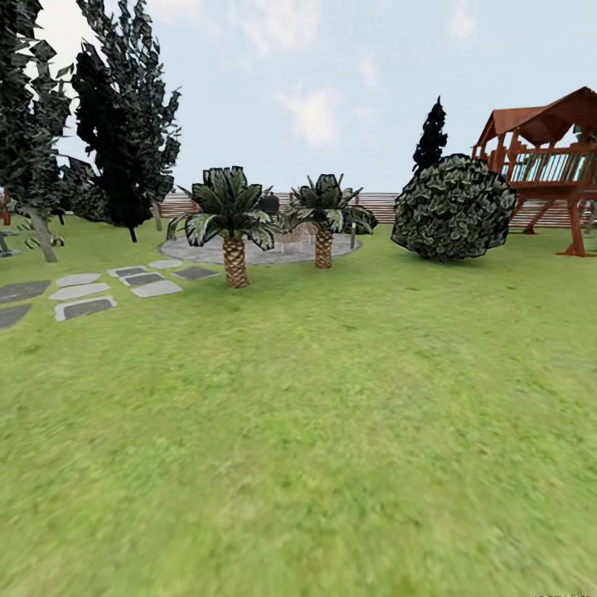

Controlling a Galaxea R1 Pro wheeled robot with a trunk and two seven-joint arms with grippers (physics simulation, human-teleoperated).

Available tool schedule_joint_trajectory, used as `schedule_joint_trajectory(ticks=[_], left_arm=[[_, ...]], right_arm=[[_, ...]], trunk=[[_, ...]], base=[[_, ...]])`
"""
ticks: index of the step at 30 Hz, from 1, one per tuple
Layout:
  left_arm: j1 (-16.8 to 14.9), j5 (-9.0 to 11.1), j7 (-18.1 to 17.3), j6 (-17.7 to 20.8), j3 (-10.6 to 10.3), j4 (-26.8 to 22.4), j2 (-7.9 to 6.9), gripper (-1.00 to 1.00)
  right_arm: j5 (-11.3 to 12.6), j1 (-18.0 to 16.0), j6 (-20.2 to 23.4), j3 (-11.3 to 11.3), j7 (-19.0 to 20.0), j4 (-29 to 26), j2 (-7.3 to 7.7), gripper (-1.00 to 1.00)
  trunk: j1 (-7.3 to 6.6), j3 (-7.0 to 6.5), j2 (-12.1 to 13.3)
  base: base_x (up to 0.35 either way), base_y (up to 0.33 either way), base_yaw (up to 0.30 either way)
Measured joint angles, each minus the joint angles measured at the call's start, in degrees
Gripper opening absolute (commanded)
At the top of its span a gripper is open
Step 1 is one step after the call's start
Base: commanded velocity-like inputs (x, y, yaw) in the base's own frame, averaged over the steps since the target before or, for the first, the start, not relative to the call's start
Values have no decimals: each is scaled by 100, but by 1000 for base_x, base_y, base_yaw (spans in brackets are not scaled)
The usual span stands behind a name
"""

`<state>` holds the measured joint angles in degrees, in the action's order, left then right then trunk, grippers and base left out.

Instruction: Take the three Easter eggs out of the wicker basket on the lawn in the garden, then place them on the lawn next to a single tree (choose any tree) so that all three eggs are next to the same tree and none are left in the basket.

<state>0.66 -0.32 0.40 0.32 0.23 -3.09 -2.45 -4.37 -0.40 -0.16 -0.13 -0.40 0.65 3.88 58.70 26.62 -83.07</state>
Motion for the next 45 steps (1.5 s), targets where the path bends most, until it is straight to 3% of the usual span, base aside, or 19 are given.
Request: schedule_joint_trajectory(ticks=[45], left_arm=[[-1,0,2,0,-7,7,1,100]], right_arm=[[0,0,0,0,0,0,-1,100]], trunk=[[0,0,0]], base=[[294,-141,-287]])
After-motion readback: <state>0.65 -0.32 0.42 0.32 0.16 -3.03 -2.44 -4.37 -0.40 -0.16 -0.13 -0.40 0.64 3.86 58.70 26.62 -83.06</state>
